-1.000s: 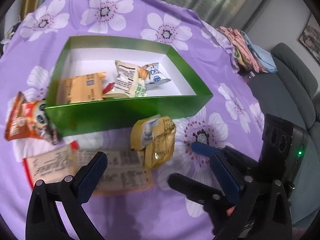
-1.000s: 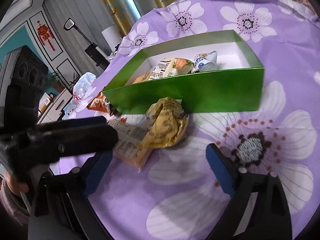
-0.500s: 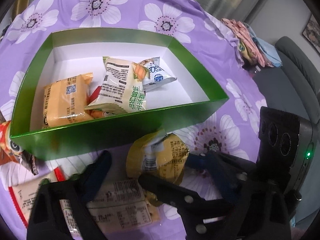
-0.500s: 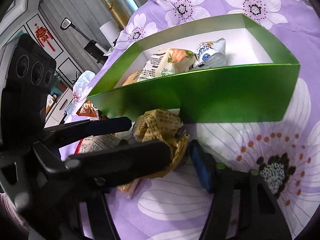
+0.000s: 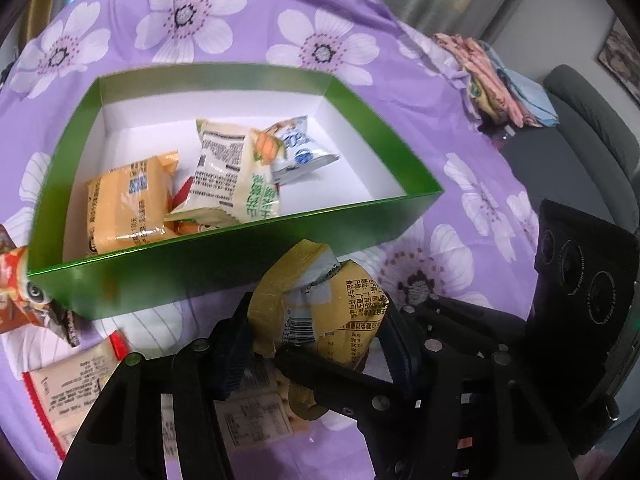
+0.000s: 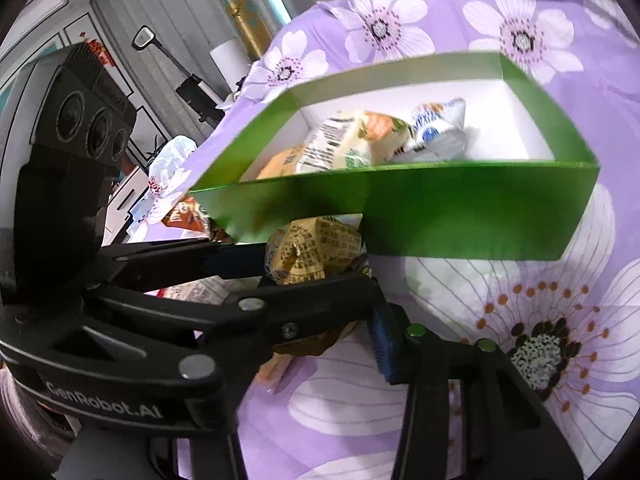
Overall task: Organize snacks
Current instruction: 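Carry the yellow packet into the green box and open the left gripper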
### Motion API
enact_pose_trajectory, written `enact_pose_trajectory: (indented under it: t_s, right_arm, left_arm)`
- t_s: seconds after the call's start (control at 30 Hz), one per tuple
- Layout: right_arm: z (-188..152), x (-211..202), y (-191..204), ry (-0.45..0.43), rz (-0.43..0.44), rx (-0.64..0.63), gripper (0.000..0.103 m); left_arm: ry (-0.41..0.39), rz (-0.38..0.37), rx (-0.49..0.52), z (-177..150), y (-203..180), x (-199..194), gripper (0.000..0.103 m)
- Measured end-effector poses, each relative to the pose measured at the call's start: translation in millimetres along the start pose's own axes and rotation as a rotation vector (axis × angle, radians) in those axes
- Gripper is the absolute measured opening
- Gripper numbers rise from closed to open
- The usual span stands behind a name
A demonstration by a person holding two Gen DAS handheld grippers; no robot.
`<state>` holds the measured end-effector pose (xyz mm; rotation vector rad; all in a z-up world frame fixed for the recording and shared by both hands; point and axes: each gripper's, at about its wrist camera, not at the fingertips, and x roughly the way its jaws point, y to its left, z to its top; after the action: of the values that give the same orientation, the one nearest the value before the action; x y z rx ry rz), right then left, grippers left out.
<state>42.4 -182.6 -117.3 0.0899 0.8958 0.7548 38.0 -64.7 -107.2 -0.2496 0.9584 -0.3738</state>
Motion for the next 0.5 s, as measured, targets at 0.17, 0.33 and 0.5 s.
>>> enact_pose_trajectory:
  t_s: [0.17, 0.33, 0.5]
  right_arm:
    - [4.7, -24.6, 17.2, -0.046, -0.015, -0.049, 0.044]
    - [15.8, -49.1, 31.0, -0.100, -0.030, -0.091, 0.045]
    - [30.0, -60.6, 38.3, -0.136, -0.041, -0.124, 0.045]
  left_arm:
    - [-0.062, -0.003, 0.034, 2.4, -14.4, -26.6, 0.058]
    - [-0.126, -0.007, 0.064, 10.4, -26.7, -49.9, 0.058]
    - [-0.163, -0.006, 0.084, 22.2, -32.3, -59.6, 0.058]
